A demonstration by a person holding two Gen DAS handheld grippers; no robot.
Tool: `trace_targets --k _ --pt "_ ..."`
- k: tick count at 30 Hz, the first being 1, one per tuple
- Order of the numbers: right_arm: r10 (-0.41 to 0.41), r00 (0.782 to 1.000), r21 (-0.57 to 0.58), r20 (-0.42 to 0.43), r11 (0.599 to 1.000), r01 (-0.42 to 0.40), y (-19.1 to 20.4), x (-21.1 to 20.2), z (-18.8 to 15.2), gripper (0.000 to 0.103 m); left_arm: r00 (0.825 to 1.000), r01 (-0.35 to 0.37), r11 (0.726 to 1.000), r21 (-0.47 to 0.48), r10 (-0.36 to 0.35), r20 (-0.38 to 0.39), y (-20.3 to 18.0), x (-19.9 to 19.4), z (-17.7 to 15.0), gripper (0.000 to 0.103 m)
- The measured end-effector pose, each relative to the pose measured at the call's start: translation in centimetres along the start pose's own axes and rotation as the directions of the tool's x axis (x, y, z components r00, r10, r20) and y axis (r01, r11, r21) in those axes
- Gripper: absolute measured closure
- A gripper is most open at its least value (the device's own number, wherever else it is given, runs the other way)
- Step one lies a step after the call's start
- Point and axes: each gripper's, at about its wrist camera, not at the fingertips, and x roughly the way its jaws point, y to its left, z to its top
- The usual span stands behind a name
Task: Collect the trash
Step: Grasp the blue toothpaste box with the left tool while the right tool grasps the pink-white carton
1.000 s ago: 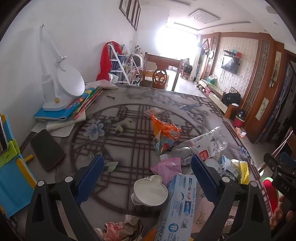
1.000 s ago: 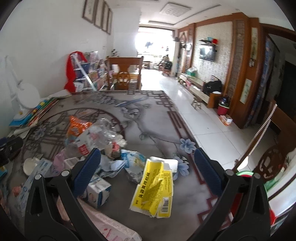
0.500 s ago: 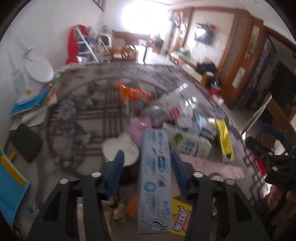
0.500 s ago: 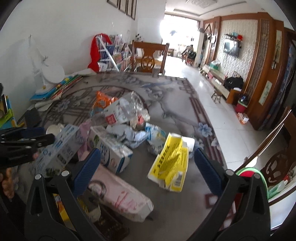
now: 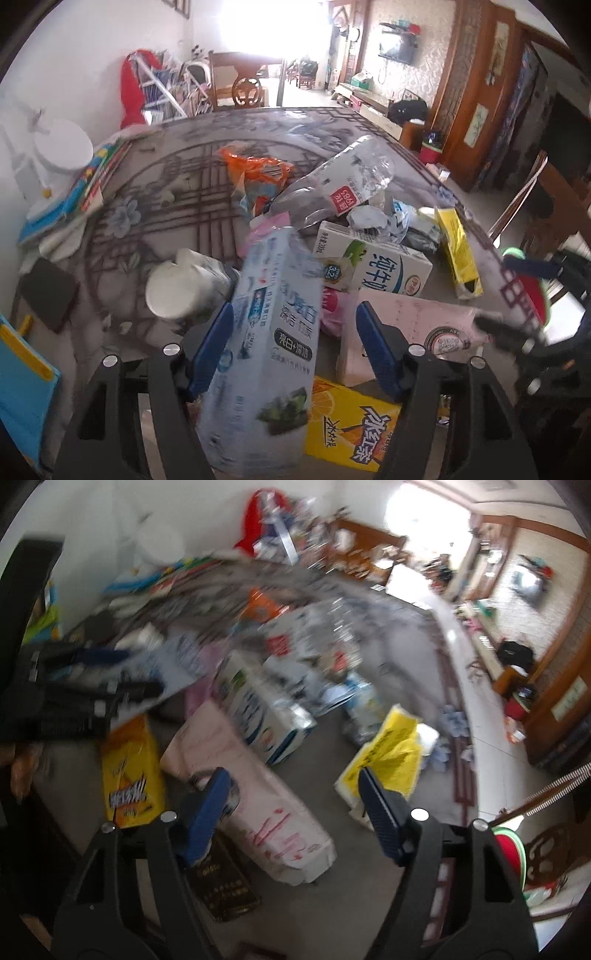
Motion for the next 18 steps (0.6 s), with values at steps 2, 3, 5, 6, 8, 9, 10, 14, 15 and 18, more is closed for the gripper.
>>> trace_targets --k 2,3,5,6,8,9,10,14,15,18 --pt "0.047 0.998 -0.036 -0.048 0.998 -0.049 0.3 1.1 0.0 0.033 1.000 0.020 0.999 -0.033 -0.019 0.014 0.9 -0.1 0.3 0.038" --pt "0.050 0.997 -0.050 -0.063 0.997 -0.053 0.4 1.6 0.0 0.032 1.000 0.020 0.999 -0.037 -0.019 0.021 1.1 -0.3 0.4 0.038" --pt "0.062 0.994 -0.056 -0.088 0.996 -0.067 0.2 2.8 0.1 0.028 0.999 0.033 0.999 -0.038 -0.032 0.028 1.1 -0.4 0.5 0.038" --pt "0.071 0.992 -0.044 -0.108 0.996 -0.076 0.1 3.4 0.0 0.028 0.999 0.041 0.998 -0.037 -0.040 0.028 1.1 -0.2 0.4 0.038" --pt "0.067 0.989 -0.044 -0.134 0.996 -0.074 0.3 4.4 -0.4 0.034 0.999 0.050 0.998 -0.026 -0.049 0.022 0.9 0.1 0.4 0.038" --pt "0.054 0.990 -0.057 -0.129 0.996 -0.062 0.5 4.4 -0.5 0.036 0.999 0.052 0.998 -0.021 -0.051 0.018 0.9 0.4 0.4 0.038" --pt "0.048 0.991 -0.073 -0.122 0.996 -0.057 0.7 4.2 -0.7 0.044 0.998 0.055 0.998 -0.016 -0.054 0.014 1.1 0.7 0.5 0.038" --pt "0.131 0.987 -0.004 -0.089 0.991 -0.132 0.0 3.0 -0.7 0.061 0.998 0.063 0.998 -0.019 -0.063 0.009 1.4 1.1 0.6 0.038" --pt "0.139 0.987 0.005 -0.083 0.990 -0.139 -0.2 2.9 -0.6 0.062 0.998 0.066 0.998 -0.023 -0.065 0.010 1.5 1.1 0.6 0.038" --pt "0.180 0.983 0.052 -0.045 0.983 -0.177 -0.9 2.2 -0.6 0.066 0.997 0.078 0.996 -0.032 -0.078 0.007 1.9 1.2 0.5 0.038"
